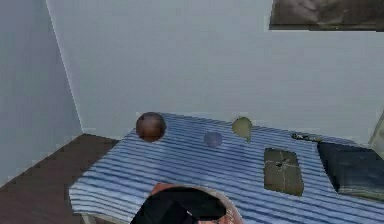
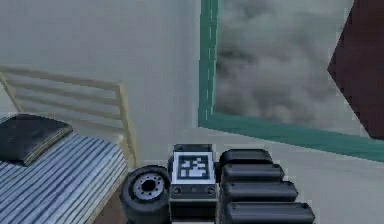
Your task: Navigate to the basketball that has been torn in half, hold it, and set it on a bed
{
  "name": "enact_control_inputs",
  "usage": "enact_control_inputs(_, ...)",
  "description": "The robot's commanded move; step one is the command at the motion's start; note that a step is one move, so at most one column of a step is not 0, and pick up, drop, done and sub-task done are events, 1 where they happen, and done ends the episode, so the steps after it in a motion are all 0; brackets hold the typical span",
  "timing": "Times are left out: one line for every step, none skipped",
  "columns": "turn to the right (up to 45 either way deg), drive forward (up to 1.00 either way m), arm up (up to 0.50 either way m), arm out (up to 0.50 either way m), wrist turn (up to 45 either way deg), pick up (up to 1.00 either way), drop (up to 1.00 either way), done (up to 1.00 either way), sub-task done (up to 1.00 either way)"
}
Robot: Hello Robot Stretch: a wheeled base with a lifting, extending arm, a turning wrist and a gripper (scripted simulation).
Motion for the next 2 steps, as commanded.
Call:
enact_control_inputs(-45.0,0.0,0.0,0.0,0.0,0.0,0.0,0.0,0.0)
enact_control_inputs(-45.0,0.0,0.0,0.0,0.0,0.0,0.0,0.0,0.0)
